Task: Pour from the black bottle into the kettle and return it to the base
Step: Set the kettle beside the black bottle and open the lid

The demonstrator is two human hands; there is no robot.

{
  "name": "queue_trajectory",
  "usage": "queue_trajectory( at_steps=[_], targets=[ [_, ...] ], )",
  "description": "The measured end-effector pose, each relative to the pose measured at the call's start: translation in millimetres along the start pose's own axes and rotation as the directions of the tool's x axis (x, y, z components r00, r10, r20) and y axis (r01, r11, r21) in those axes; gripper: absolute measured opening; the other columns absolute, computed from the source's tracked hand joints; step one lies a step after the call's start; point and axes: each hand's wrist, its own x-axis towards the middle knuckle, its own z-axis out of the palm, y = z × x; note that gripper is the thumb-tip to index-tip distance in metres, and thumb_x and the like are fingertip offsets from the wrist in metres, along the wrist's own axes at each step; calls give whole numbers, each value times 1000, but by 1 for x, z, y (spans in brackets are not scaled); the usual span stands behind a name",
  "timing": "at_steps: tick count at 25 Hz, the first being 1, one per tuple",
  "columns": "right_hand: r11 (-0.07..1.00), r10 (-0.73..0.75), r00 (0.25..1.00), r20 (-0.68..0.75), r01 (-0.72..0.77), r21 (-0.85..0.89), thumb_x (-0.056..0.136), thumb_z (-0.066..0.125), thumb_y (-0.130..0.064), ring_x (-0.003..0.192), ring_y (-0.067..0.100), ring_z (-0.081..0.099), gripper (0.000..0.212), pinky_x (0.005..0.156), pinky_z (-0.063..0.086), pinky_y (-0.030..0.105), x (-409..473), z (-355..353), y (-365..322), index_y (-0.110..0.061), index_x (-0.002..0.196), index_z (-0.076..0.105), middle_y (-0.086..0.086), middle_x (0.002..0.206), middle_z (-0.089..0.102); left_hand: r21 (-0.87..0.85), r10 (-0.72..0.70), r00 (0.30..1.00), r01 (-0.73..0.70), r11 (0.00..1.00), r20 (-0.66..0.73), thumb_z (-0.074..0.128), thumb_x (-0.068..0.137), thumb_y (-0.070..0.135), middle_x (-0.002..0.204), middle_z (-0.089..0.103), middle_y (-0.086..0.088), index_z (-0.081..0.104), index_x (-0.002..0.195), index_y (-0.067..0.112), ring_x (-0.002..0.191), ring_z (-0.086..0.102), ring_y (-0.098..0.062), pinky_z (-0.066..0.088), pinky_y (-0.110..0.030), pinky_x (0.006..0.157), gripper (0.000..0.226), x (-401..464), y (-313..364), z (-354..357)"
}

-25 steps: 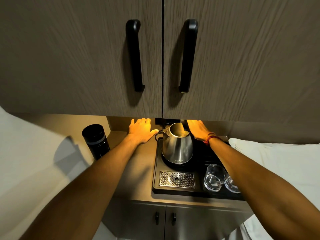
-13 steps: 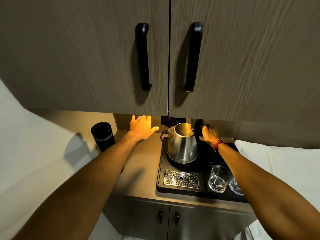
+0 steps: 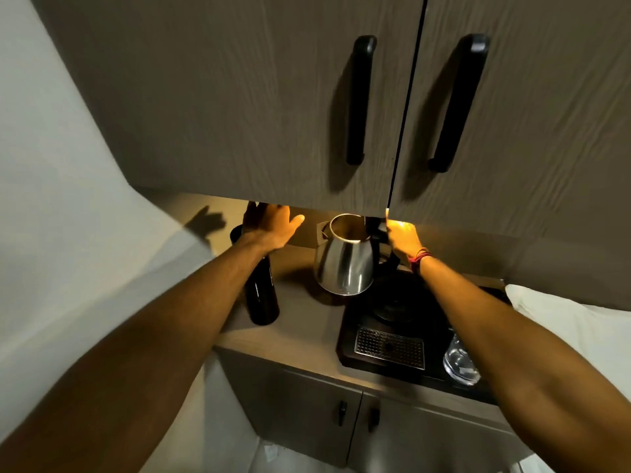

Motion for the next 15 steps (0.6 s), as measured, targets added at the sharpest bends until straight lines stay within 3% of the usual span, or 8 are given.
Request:
queue_trajectory(
  at_steps=[2,5,8,11,13,15],
  targets=[
    [994,-91,995,27,93,-58,99,40,-7,54,15,26,30,49,22,19,1,28,-10,-4,69,40,12,67,36,35,-28,1000,28,999,14,51,96,57,149,47,-12,43,146,13,137,43,-34,33,-49,114,67,1,-19,-2],
    [988,-83,996,41,88,-128,104,30,-20,51,13,18,37,43,18,17,-20,58,-23,-3,72,40,0,59,28,111,-11,1000,10,994,4,46,96,61,150,45,-13,38,147,12,137,43,-34,27,-48,116,71,0,-50,-6],
    [967,-115,991,66,127,-221,105,25,-19,53,16,22,39,51,21,23,-28,75,-21,0,77,43,4,61,30,157,0,999,-6,988,39,41,95,63,137,57,-14,48,135,11,125,53,-35,33,-50,112,66,-1,-68,-6],
    [900,-230,971,69,239,-365,105,18,-17,63,26,41,48,67,39,20,-36,88,-32,5,80,53,21,74,37,161,-7,996,-8,987,93,39,94,67,138,56,-15,48,137,10,124,53,-35,36,-49,108,72,-2,-78,-1],
    [935,-170,984,60,180,-305,104,21,-6,68,13,39,43,68,33,15,-56,87,-43,3,73,49,21,85,43,142,-9,995,-6,990,103,42,91,70,139,55,-13,48,138,12,125,52,-34,39,-47,105,75,-3,-83,0],
    [944,-155,985,81,172,-282,102,26,-1,82,20,42,34,79,36,25,-49,94,-44,15,99,55,23,106,43,125,1,995,-14,992,102,44,88,73,138,55,-10,49,137,15,123,52,-31,42,-44,100,77,-4,-88,1]
  ],
)
